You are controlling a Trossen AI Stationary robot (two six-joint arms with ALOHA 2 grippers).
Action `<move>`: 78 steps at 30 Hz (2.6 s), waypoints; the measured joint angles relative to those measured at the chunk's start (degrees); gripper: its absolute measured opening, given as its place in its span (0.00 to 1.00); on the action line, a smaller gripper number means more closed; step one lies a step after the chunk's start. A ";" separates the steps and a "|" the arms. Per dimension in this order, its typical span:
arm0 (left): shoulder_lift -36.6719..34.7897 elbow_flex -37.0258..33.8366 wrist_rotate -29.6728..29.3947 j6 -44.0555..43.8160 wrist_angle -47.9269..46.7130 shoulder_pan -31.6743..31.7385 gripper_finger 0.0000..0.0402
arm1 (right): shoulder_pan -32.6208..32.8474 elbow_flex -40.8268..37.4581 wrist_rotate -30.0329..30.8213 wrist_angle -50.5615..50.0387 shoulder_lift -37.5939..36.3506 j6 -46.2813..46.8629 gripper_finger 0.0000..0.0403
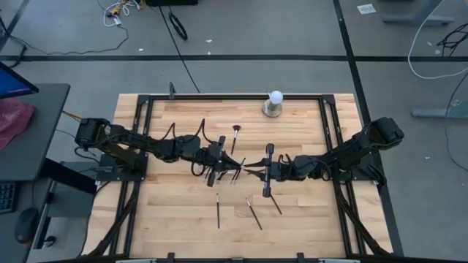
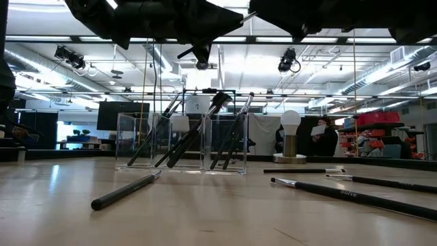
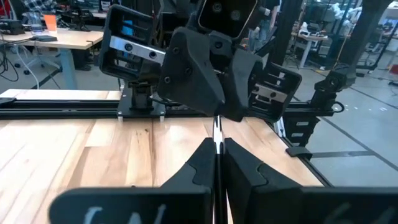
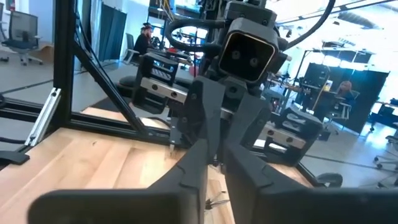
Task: Put items in baskets/containers
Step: Put the eyeshadow brush into the transparent organizer
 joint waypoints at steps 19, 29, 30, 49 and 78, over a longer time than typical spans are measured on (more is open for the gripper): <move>0.13 -0.07 -0.70 -0.17 0.42 0.11 0.05 | -0.76 0.07 1.76 -5.05 -0.39 -0.11 0.29; 0.13 -0.07 -0.44 -0.15 0.25 0.11 0.05 | -0.86 0.07 2.43 -3.53 -0.39 -2.40 0.36; 0.13 -0.07 -0.44 -0.15 0.23 0.11 0.05 | -0.89 0.07 2.43 -3.49 -0.39 -2.40 0.34; 0.13 0.03 -0.60 2.29 0.27 0.11 0.11 | -0.37 0.11 2.27 -4.71 -1.10 0.43 0.01; 2.34 19.21 -25.88 27.33 -36.34 -8.59 0.18 | -0.78 22.36 4.66 -60.93 -6.64 15.52 0.00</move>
